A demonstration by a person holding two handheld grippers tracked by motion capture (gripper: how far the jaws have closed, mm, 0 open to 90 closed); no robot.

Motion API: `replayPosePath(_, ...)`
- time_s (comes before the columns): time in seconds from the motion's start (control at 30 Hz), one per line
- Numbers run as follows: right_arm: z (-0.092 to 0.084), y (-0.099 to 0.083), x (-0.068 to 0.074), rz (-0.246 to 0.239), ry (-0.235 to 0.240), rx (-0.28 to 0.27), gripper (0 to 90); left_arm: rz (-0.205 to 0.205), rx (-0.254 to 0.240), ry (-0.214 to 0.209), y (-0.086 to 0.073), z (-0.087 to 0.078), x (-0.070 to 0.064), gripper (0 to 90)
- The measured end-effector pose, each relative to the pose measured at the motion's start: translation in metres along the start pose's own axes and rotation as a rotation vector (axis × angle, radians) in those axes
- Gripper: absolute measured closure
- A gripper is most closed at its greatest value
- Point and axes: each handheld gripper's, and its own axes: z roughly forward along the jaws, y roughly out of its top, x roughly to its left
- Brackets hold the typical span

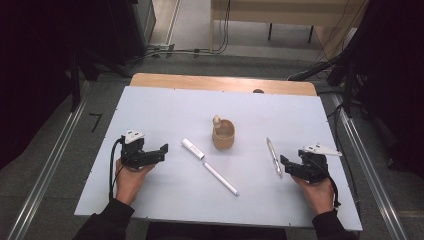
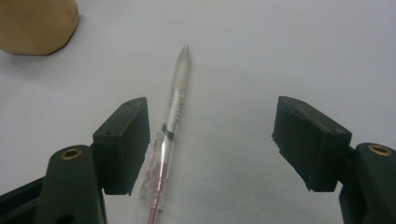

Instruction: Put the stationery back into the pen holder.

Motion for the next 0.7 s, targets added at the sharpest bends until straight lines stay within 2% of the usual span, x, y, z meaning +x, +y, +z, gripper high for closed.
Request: replayPosePath(0.7, 0.022, 0.02, 0.011, -0.032, -0.034, 0.035, 33.0, 0.001, 0.007, -0.003, -0.001, 0.002, 0.0, 7.5)
